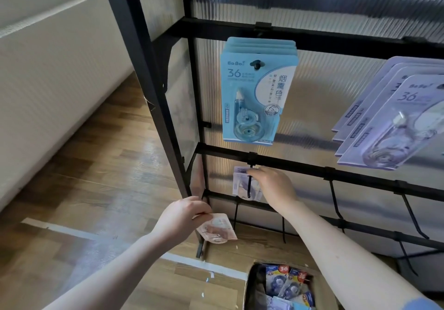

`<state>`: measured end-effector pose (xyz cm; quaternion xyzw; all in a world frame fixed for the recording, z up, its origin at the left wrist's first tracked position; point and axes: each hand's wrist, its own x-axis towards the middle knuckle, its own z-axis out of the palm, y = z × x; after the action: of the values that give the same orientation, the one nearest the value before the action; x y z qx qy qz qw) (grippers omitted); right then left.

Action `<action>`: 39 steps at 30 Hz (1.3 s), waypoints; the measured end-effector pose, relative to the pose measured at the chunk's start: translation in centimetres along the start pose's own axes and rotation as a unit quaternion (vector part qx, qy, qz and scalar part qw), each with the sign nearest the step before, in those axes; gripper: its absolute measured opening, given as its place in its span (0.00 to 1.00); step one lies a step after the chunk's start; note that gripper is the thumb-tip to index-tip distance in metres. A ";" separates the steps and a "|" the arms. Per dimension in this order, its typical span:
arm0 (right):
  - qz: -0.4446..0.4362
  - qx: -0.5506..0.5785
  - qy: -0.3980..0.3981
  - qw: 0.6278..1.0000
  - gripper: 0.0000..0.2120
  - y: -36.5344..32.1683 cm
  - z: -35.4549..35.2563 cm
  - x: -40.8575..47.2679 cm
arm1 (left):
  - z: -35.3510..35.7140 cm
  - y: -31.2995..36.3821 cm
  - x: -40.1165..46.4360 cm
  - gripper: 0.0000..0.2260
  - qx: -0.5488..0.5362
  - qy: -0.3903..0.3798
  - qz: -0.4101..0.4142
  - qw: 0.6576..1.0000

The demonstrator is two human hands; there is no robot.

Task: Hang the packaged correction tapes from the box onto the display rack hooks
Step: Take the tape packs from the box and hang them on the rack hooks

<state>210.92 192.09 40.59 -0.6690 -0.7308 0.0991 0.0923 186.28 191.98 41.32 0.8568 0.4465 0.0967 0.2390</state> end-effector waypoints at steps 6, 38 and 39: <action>-0.011 -0.025 0.073 0.997 0.20 1.2 0.1 -1.8 | -0.5 0.4 -0.1 0.08 0.013 -0.001 -0.004 1.000; 0.136 -0.129 0.213 0.959 0.13 18.1 -7.1 -22.3 | 10.0 23.1 7.6 0.06 0.043 0.068 0.117 0.990; 0.137 -0.131 0.217 0.958 0.14 18.5 -7.3 -22.6 | 10.4 23.2 8.0 0.06 0.045 0.067 0.115 0.990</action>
<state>232.60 171.28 42.59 -0.7743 -0.6011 -0.1333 0.1460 211.58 183.80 43.46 0.9039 0.3641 0.1603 0.1570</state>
